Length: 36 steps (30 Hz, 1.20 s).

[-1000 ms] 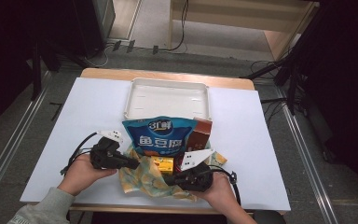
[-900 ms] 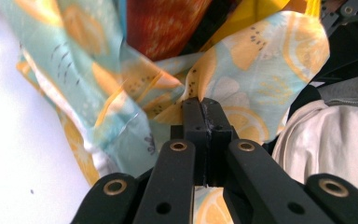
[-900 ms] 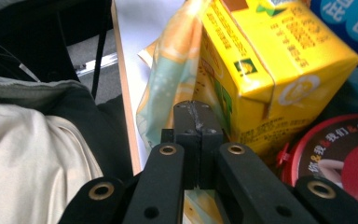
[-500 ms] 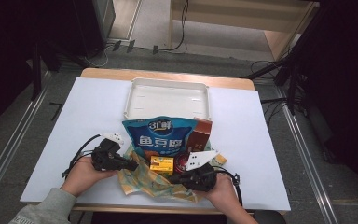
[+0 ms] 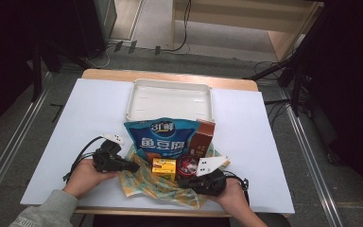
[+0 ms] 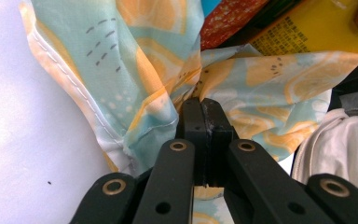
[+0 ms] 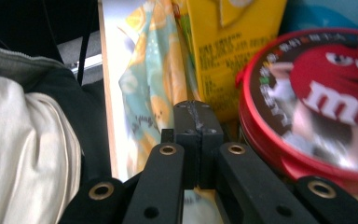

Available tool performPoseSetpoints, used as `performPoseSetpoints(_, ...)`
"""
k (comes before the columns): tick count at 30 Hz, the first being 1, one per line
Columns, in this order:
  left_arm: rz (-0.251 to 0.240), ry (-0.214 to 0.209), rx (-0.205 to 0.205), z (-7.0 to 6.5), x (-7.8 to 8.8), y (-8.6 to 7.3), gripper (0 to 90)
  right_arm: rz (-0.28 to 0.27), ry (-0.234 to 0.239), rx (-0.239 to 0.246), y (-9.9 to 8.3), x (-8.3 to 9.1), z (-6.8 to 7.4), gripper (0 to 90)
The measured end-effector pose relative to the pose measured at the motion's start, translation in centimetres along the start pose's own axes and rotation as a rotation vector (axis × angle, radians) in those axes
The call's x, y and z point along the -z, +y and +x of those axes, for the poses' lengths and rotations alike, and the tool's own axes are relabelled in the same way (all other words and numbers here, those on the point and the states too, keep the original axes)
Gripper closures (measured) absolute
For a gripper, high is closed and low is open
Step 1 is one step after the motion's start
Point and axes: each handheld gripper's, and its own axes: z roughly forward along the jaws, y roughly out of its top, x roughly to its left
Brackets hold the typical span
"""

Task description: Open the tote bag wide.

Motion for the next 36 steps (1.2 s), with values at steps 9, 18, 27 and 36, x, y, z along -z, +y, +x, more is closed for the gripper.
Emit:
performPoseSetpoints(9, -0.005, 0.017, -0.004, 0.3, -0.1, 0.0, 90.0, 0.021, 0.004, -0.008, -1.1, 0.7, -1.2, 90.0)
performPoseSetpoints(18, -0.01, 0.021, 0.007, 0.6, -0.3, -0.2, 90.0, 0.042, 0.019, -0.009, -1.8, 0.9, -2.1, 90.0)
performPoseSetpoints(27, 0.014, 0.022, 0.018, 0.9, -0.7, -0.3, 90.0, 0.074, 0.016, -0.005, -2.3, 0.7, -2.5, 90.0)
performPoseSetpoints(36, 0.038, 0.031, 0.031, 1.3, -0.8, -0.3, 90.0, 0.108, 0.016, -0.013, -2.9, 0.5, -3.1, 90.0)
